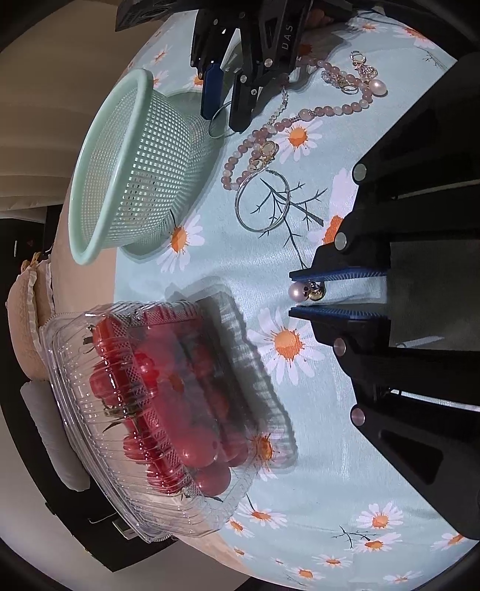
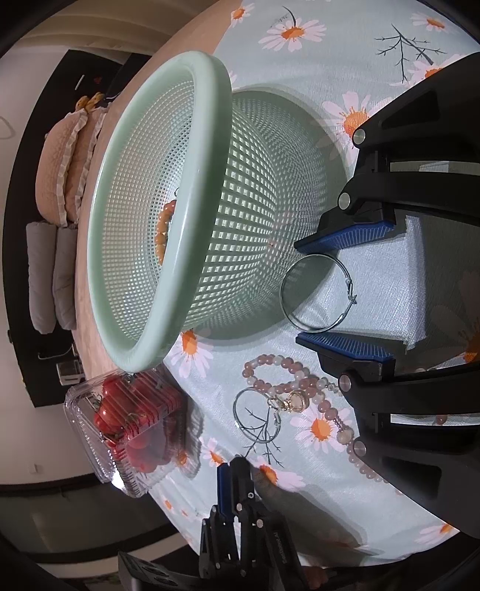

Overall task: Organize jewelry
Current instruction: 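Lower the pearl earring into the basket with the left tool while the right tool drops the hoop there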

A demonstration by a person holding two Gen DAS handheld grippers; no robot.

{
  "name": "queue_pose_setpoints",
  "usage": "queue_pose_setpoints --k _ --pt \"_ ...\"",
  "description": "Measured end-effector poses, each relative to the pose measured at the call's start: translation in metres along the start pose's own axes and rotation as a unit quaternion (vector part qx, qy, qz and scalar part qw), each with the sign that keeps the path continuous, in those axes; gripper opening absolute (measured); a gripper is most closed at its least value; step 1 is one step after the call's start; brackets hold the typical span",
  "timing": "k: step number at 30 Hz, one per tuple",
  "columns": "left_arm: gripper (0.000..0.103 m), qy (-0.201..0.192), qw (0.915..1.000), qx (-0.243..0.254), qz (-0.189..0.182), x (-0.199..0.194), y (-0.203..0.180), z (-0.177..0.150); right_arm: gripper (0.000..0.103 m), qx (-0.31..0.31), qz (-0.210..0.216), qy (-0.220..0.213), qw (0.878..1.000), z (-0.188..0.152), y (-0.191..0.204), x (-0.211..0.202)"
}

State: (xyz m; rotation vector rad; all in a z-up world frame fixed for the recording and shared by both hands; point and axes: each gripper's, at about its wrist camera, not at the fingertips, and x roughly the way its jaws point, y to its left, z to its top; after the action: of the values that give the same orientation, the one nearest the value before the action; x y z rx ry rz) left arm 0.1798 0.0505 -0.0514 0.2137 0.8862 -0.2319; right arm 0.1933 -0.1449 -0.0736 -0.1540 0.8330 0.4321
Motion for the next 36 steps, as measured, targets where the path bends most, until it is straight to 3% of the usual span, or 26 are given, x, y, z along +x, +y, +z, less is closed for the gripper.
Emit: queue_pose_setpoints --k 9,11,19,27,36 --pt "0.012 -0.014 0.9997 -0.002 -0.020 -0.030 0.000 -0.012 0.041 0.004 0.011 -0.006 1.000 -0.001 -0.001 -0.006" --pt "0.012 -0.012 0.9999 0.004 -0.008 -0.034 -0.003 -0.012 0.041 0.003 0.017 -0.006 1.000 -0.002 0.000 -0.009" --pt "0.012 -0.014 0.9997 0.010 -0.017 -0.049 -0.014 -0.005 0.041 -0.002 0.027 -0.024 0.999 0.000 0.003 -0.031" --pt "0.012 -0.025 0.9987 0.032 -0.031 -0.057 -0.029 0.015 0.041 -0.009 0.005 -0.054 0.998 0.005 -0.001 -0.066" --pt "0.012 -0.064 0.9956 0.057 -0.038 -0.075 -0.041 0.052 0.041 0.005 -0.031 -0.103 0.994 0.018 -0.028 -0.101"
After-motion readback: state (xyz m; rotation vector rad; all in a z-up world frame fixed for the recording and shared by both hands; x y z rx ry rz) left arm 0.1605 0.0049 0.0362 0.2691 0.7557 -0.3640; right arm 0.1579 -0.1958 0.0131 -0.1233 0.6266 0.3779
